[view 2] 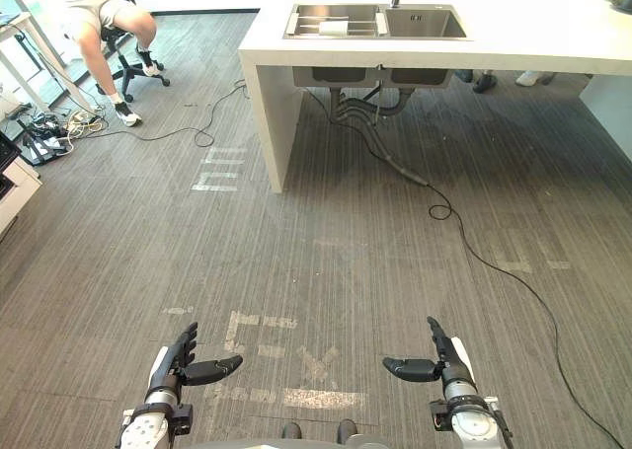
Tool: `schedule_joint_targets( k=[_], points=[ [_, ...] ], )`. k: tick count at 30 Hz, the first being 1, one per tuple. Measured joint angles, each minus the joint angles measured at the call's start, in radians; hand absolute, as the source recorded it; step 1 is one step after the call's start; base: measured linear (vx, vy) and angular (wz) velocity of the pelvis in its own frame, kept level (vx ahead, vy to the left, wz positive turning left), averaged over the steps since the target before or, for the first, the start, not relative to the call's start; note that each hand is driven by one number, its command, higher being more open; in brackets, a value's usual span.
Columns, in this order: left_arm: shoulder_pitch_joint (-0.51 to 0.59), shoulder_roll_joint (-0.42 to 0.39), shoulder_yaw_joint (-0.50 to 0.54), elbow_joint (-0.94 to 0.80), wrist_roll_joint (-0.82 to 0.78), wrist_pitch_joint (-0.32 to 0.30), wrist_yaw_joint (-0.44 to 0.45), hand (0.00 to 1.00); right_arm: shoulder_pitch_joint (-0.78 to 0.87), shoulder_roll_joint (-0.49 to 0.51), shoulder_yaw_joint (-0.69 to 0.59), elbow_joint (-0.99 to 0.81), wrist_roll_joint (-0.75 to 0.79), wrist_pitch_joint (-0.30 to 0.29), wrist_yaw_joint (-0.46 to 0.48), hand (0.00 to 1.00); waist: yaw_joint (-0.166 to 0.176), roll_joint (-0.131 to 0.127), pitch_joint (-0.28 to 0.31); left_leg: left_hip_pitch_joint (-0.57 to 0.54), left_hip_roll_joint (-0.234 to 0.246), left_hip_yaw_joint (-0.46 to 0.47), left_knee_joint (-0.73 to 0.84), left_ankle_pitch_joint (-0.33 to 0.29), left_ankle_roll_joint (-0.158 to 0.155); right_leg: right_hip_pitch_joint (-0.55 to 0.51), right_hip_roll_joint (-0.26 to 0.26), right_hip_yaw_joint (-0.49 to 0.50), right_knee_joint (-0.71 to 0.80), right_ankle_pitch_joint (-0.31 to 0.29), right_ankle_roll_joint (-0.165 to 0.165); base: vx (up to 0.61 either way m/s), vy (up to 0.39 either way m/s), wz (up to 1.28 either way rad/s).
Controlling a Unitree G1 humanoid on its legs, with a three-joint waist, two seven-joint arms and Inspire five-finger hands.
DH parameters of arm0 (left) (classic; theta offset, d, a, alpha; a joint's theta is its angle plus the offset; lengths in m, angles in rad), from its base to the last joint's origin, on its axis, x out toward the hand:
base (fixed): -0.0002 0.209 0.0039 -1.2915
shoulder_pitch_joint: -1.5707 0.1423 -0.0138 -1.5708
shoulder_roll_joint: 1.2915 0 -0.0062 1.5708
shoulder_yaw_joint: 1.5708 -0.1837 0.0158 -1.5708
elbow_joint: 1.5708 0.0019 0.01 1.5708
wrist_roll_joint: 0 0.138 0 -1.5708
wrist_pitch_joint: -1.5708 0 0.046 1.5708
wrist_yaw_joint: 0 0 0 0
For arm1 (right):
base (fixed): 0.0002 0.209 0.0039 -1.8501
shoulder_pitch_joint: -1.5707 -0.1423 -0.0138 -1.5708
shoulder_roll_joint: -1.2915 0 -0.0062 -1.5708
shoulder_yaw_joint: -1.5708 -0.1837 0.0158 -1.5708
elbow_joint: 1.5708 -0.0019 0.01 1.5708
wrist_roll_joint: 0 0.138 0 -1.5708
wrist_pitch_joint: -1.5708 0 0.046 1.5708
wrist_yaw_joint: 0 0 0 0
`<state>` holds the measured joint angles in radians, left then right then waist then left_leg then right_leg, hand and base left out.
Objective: Walk over to the sink, pick up the cup, carry it to the dishwasher, place the cup inside the dishwasher, then close the dishwasher door
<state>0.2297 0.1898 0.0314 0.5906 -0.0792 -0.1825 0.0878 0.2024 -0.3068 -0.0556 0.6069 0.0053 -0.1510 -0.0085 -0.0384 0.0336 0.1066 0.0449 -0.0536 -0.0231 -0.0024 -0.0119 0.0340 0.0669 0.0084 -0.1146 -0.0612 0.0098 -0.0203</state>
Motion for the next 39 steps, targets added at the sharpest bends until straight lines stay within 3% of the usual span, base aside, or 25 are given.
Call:
schedule_joint_targets(
  k=[18, 31, 39],
  points=[
    [-0.010, -0.014, 0.000, 0.000, -0.040, 0.000, 0.002, 1.00, -0.005, 0.041, -0.017, 0.016, 0.041, 0.000, -0.023, 1.00, 0.003, -0.002, -0.005, 0.003, 0.000, 0.012, -0.002, 0.004, 0.005, 0.009, 0.001, 0.014, -0.023, 0.021, 0.002, 0.00, 0.003, -0.01],
    [-0.007, -0.015, 0.001, 0.000, -0.050, 0.000, 0.001, 1.00, -0.017, 0.041, -0.018, 0.048, 0.049, 0.010, -0.030, 1.00, 0.026, -0.007, -0.008, 0.012, 0.002, 0.046, -0.005, 0.002, 0.004, 0.006, 0.002, 0.049, -0.024, 0.030, 0.007, -0.03, 0.018, -0.08],
    [-0.007, -0.022, 0.001, 0.000, -0.050, 0.001, 0.002, 1.00, -0.039, 0.044, -0.019, 0.098, 0.050, 0.019, -0.037, 1.00, 0.053, -0.015, -0.010, -0.052, 0.007, 0.080, 0.071, -0.050, 0.013, -0.034, 0.004, 0.082, -0.023, 0.031, 0.013, 0.00, 0.020, -0.12]
  ],
)
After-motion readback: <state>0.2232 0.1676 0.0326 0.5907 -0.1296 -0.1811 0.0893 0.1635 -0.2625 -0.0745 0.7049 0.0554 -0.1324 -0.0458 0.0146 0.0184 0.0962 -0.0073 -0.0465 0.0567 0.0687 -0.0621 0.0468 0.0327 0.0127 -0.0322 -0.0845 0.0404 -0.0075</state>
